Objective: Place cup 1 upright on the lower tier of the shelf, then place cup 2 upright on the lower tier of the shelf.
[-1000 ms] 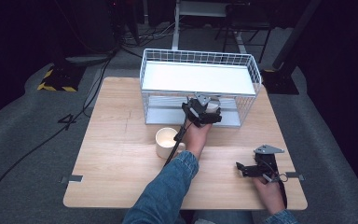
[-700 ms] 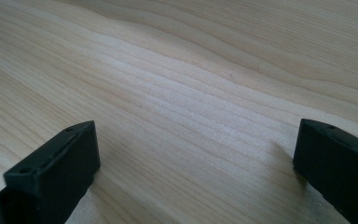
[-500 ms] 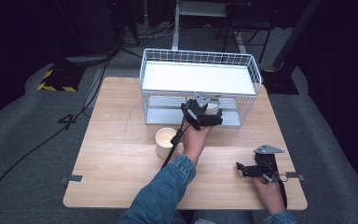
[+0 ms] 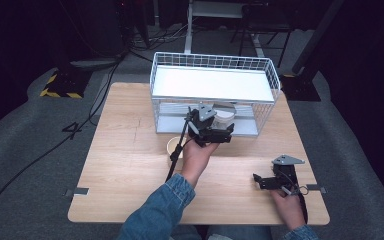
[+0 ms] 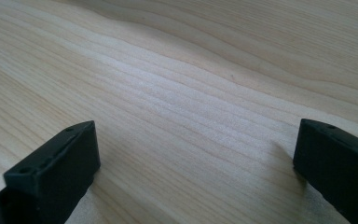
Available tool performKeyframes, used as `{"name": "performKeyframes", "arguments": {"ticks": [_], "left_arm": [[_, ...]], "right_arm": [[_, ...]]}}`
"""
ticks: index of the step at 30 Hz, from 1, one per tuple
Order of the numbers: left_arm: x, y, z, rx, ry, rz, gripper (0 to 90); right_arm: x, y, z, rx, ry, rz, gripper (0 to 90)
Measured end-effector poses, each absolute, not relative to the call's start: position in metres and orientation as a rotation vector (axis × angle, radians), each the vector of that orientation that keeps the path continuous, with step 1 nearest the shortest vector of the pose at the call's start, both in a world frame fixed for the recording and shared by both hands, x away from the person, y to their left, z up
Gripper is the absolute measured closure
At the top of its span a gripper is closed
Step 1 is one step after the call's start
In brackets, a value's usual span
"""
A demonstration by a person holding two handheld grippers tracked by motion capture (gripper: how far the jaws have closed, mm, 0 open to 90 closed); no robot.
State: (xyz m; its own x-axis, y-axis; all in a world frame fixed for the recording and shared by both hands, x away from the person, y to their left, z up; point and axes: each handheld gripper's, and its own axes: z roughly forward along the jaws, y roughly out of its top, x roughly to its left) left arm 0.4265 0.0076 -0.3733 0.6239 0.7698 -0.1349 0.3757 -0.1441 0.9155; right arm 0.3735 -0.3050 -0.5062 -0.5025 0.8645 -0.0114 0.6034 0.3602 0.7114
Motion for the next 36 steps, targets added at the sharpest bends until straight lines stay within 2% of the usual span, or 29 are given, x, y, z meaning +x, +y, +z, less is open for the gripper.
{"name": "performKeyframes", "arguments": {"ticks": [5, 22, 36], "left_arm": [[0.419, 0.036, -0.371, 1.761, 0.937, 0.434, 0.1], [0.398, 0.083, -0.371, 1.770, 0.943, 0.395, 0.2], [0.373, 0.116, -0.379, 1.826, 0.908, 0.416, 0.2]], "right_arm": [[0.374, -0.305, -0.506, 1.283, 2.242, 0.928, 0.5], [0.374, -0.305, -0.506, 1.283, 2.242, 0.928, 0.5], [0.373, -0.305, -0.506, 1.283, 2.242, 0.928, 0.5]]}}
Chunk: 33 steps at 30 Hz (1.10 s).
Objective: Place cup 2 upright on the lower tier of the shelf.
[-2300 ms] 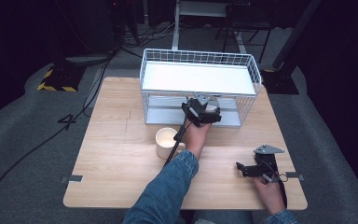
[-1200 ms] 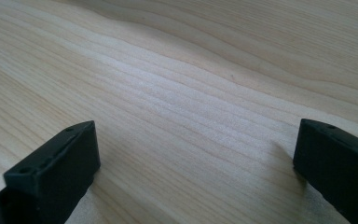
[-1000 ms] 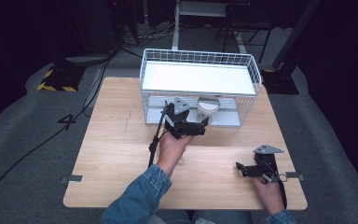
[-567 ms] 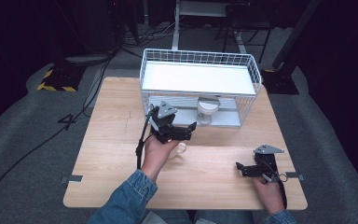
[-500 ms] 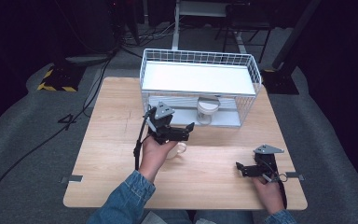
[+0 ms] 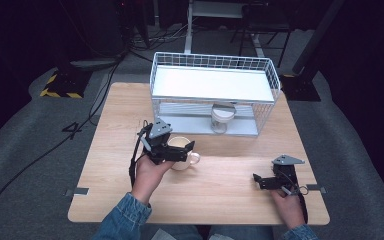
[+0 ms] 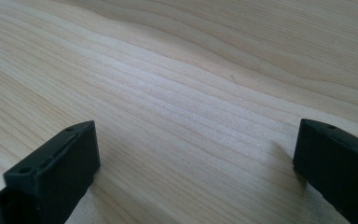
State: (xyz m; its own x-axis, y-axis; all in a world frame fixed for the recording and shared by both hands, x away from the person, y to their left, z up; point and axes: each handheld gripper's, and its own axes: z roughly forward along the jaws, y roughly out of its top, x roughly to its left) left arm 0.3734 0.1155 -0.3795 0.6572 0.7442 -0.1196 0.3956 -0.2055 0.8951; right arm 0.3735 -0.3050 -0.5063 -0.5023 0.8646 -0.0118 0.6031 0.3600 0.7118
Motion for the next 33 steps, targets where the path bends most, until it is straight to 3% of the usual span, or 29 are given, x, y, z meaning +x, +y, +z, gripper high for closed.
{"name": "performKeyframes", "arguments": {"ticks": [9, 33], "left_arm": [[0.342, 0.142, -0.393, 1.894, 0.913, 0.405, 0.3], [0.350, 0.147, -0.435, 1.926, 0.923, 0.324, 0.1]], "right_arm": [[0.374, -0.305, -0.506, 1.283, 2.242, 0.928, 0.5], [0.374, -0.305, -0.506, 1.283, 2.242, 0.929, 0.5]]}}
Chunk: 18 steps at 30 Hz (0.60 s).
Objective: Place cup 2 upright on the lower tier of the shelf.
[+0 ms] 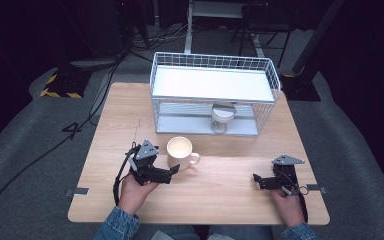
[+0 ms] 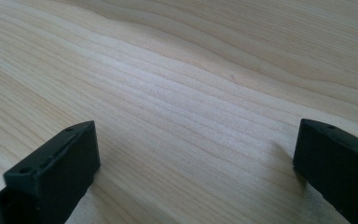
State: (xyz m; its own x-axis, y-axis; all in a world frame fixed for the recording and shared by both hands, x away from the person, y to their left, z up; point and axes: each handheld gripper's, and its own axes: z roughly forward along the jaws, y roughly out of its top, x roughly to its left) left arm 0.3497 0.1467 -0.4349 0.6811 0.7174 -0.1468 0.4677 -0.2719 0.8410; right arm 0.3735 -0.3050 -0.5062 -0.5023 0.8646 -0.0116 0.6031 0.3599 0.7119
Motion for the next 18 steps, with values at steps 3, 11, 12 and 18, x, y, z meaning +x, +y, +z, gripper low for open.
{"name": "performKeyframes", "arguments": {"ticks": [3, 11, 12, 18], "left_arm": [[0.350, 0.145, -0.437, 1.929, 0.918, 0.343, 0.1], [0.356, 0.140, -0.450, 1.908, 0.954, 0.328, 0.1], [0.357, 0.139, -0.451, 1.908, 0.952, 0.330, 0.1], [0.366, 0.130, -0.459, 1.902, 0.988, 0.351, 0.1]], "right_arm": [[0.374, -0.305, -0.506, 1.284, 2.242, 0.929, 0.5], [0.374, -0.305, -0.506, 1.283, 2.242, 0.929, 0.5], [0.374, -0.305, -0.506, 1.283, 2.242, 0.929, 0.5], [0.374, -0.305, -0.506, 1.283, 2.242, 0.929, 0.5]]}}
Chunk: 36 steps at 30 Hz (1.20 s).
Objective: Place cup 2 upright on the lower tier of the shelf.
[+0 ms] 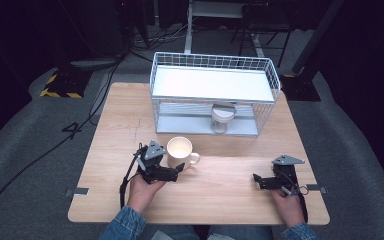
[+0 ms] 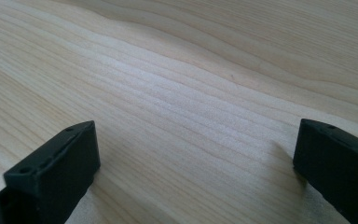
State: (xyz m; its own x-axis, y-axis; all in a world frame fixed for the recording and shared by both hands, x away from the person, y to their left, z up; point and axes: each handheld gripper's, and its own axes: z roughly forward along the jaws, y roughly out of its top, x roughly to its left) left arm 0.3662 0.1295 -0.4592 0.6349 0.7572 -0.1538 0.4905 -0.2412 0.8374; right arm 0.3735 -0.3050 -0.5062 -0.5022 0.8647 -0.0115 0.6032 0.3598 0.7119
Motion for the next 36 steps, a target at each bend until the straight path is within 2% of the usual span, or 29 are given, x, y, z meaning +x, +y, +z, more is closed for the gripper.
{"name": "performKeyframes", "arguments": {"ticks": [11, 36], "left_arm": [[0.385, 0.121, -0.473, 1.913, 1.034, 0.363, 0.0], [0.404, 0.110, -0.494, 1.886, 0.971, 0.317, 2.0]], "right_arm": [[0.374, -0.305, -0.506, 1.283, 2.242, 0.931, 0.5], [0.374, -0.305, -0.506, 1.283, 2.242, 0.929, 0.5]]}}
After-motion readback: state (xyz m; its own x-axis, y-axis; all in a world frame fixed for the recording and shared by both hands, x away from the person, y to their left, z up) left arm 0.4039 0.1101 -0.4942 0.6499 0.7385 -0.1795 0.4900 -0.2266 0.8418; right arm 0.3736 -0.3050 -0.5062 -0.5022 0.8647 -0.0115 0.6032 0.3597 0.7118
